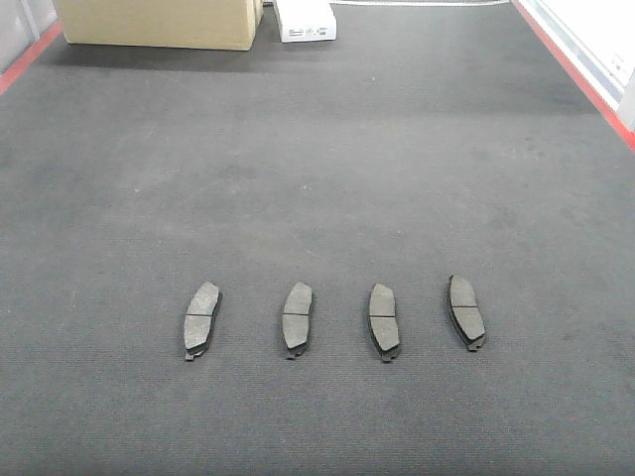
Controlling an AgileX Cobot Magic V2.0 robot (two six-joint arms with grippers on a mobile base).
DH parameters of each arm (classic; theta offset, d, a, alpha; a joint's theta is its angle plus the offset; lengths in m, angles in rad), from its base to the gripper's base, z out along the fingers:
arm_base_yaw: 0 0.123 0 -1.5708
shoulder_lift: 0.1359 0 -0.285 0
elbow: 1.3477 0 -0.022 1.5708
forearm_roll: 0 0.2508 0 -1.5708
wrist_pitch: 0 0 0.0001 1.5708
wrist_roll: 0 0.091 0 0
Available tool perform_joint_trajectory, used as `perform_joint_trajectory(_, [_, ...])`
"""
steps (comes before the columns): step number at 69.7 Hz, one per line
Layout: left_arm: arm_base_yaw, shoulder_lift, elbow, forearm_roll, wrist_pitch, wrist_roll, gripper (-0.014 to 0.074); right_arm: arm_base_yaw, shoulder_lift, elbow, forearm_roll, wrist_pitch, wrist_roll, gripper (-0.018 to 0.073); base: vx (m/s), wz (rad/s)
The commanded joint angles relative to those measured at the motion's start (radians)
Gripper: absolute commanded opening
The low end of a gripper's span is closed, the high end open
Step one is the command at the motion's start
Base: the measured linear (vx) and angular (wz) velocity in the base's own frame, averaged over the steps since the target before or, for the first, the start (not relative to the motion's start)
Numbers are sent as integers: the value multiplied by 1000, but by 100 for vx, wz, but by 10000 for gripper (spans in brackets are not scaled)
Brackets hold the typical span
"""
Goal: Move and align brake pads A on conveyor
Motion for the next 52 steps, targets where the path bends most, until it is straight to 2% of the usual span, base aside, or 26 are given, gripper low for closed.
perform_joint_trajectory(1, [1,-13,-21,0,-75,-6,-6,-7,-13,19,-2,-70,-8,-3,0,0])
perform_joint_trajectory(52, [1,-13,-21,0,-75,-6,-6,-7,-13,19,-2,-70,-8,-3,0,0])
